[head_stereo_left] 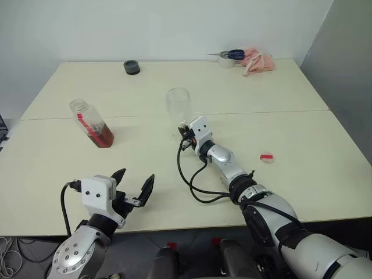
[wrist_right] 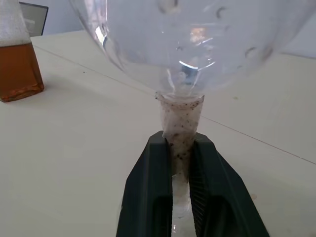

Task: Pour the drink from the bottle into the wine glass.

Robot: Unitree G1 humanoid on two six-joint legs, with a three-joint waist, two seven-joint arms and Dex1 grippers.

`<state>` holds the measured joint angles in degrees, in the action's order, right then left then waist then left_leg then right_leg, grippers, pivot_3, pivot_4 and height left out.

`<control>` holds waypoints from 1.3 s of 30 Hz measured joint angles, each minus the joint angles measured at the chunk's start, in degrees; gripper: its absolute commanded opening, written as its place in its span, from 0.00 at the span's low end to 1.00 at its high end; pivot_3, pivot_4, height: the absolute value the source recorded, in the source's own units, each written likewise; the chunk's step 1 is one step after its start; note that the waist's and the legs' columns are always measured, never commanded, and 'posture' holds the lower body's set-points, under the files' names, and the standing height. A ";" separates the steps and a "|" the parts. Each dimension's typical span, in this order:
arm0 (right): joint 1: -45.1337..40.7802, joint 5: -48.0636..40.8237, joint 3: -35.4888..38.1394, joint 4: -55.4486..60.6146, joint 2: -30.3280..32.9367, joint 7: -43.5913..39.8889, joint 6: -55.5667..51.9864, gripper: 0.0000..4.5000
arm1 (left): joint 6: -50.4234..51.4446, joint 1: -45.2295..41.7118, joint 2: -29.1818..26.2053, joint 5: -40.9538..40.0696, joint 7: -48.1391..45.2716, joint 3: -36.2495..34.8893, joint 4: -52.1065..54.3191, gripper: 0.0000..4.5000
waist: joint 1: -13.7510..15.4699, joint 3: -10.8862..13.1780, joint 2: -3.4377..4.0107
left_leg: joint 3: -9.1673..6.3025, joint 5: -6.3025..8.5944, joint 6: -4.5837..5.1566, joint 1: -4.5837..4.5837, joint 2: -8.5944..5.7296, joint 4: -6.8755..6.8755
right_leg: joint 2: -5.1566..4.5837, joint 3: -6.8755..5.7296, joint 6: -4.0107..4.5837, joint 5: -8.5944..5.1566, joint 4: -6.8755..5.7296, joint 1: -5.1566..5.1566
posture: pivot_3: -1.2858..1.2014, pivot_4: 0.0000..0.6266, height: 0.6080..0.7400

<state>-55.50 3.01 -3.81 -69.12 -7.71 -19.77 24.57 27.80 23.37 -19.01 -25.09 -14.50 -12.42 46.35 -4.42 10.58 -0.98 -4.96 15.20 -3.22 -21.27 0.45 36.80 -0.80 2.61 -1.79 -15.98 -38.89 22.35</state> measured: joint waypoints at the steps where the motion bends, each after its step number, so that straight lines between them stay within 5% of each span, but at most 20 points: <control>1: 0.04 0.17 -0.03 0.00 0.00 -0.12 0.03 0.38 | 0.18 -0.55 -0.04 -0.01 -0.03 -0.27 -0.02 1.00 | -0.01 0.00 0.00 | 0.00 0.00 0.00 0.00 0.00 0.00 | 0.01 0.00 0.00 0.00 0.00 0.00 | 0.52 0.24 1.00; 9: 0.07 0.16 0.36 0.00 0.02 -0.65 0.31 0.99 | 0.33 -2.79 -0.36 -0.01 -0.64 -0.46 -1.39 1.00 | -0.06 0.00 0.00 | 0.01 0.01 -0.02 0.02 0.02 0.00 | 0.08 0.01 0.03 -0.01 0.00 0.00 | 0.52 0.24 1.00; 33: 3.75 -0.12 0.87 1.57 2.46 -1.82 -2.82 0.99 | 0.19 -2.14 0.52 0.32 -0.76 -0.46 -1.96 1.00 | 0.04 0.02 0.00 | 0.00 0.02 -0.04 0.01 0.05 0.00 | 0.07 0.02 0.07 -0.04 0.01 -0.01 | 0.52 0.24 1.00; 39: 13.26 -4.27 1.71 20.56 9.05 -8.86 -9.46 0.99 | -1.24 -2.80 3.31 1.24 1.69 -1.11 -4.86 1.00 | 0.59 0.02 0.00 | -0.02 0.03 -0.05 -0.02 0.10 0.00 | 0.07 0.01 0.07 -0.05 0.03 0.00 | 0.52 0.24 1.00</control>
<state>-42.24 -1.26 -2.10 -48.56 1.34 -28.63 15.12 26.56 20.56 -15.71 -23.85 -12.81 -13.53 41.49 -3.83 10.60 -0.98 -4.98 15.23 -3.27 -21.29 0.56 36.80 -0.72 2.62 -1.72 -16.04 -38.86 22.35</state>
